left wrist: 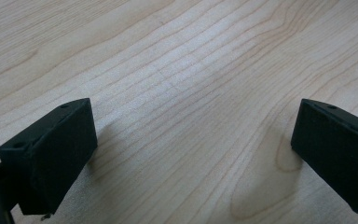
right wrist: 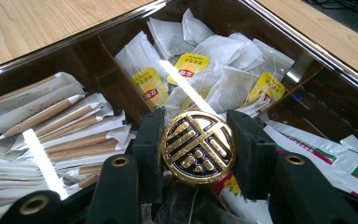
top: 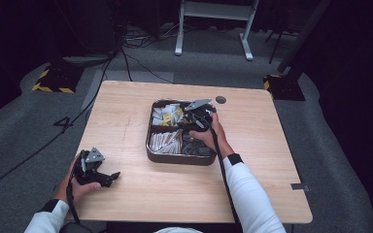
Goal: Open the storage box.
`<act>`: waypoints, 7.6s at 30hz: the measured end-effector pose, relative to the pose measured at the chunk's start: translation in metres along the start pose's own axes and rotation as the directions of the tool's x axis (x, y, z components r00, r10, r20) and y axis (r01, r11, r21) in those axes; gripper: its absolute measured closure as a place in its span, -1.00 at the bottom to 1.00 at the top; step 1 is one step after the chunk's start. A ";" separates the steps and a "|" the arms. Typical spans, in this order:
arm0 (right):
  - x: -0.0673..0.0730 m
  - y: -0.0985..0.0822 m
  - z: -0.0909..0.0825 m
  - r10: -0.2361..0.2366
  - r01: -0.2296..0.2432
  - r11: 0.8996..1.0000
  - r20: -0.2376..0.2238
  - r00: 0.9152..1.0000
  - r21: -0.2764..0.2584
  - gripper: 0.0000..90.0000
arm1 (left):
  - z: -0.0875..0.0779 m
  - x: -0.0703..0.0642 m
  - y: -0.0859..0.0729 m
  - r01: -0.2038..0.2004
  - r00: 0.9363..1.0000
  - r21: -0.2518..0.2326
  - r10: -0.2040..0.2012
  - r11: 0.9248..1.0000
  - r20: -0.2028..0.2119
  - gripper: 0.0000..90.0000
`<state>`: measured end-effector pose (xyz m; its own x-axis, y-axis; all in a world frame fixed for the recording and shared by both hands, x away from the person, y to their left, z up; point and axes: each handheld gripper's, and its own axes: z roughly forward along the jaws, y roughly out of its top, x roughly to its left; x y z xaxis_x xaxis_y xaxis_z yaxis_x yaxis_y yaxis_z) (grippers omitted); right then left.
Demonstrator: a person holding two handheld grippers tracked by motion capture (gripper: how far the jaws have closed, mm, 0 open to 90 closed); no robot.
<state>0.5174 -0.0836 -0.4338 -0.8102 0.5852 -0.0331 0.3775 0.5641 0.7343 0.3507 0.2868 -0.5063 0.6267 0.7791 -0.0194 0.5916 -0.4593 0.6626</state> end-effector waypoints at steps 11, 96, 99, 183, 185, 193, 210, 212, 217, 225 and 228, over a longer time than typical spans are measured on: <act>0.001 0.006 -0.010 -0.013 0.013 1.000 0.017 1.000 -0.010 0.32 | 0.000 0.000 0.000 0.000 1.000 0.001 0.000 1.000 -0.001 -0.99; -0.047 -0.056 -0.140 0.058 -0.047 0.996 0.142 0.988 -0.077 0.32 | 0.000 0.001 0.000 -0.004 1.000 0.001 0.004 1.000 0.003 -0.99; -0.048 -0.059 -0.142 0.060 -0.050 0.996 0.141 0.988 -0.079 0.32 | 0.000 0.001 0.000 -0.007 1.000 0.000 0.007 1.000 0.001 -0.99; -0.099 -0.178 -0.146 0.199 -0.218 0.974 0.234 0.952 0.057 0.32 | 0.000 0.001 0.000 -0.007 1.000 0.000 0.007 1.000 0.001 -0.99; -0.100 -0.180 -0.143 0.198 -0.221 0.973 0.245 0.949 0.070 0.32 | 0.000 0.001 0.000 -0.004 1.000 0.001 0.004 1.000 0.003 -0.99; -0.107 -0.194 -0.135 0.242 -0.262 0.963 0.231 0.943 0.060 0.32 | 0.000 0.001 0.000 -0.007 1.000 0.000 0.007 1.000 0.001 -0.99; -0.109 -0.197 -0.138 0.281 -0.288 0.958 0.216 0.935 0.003 0.14 | 0.000 0.001 0.000 -0.007 1.000 0.000 0.007 1.000 0.002 -0.99; -0.110 -0.197 -0.140 0.288 -0.295 0.956 0.214 0.933 -0.002 0.09 | 0.000 0.001 0.000 -0.008 1.000 0.000 0.008 1.000 0.002 -0.99; -0.109 -0.196 -0.143 0.294 -0.296 0.955 0.217 0.931 -0.022 -0.05 | 0.000 0.001 0.000 -0.008 1.000 0.000 0.008 1.000 0.002 -0.99; -0.104 -0.185 -0.156 0.286 -0.278 0.958 0.240 0.928 -0.065 -0.23 | 0.000 0.000 0.000 -0.004 1.000 0.001 0.003 1.000 0.003 -0.99; -0.100 -0.180 -0.159 0.272 -0.262 0.962 0.244 0.931 -0.076 -0.26 | 0.000 0.000 0.000 -0.003 1.000 0.001 0.003 1.000 0.003 -0.99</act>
<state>0.4597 -0.3363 -0.4546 -0.5418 0.8405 0.0037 0.5410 0.3454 0.7668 0.3509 0.2872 -0.5063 0.6297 0.7766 -0.0195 0.5902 -0.4620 0.6620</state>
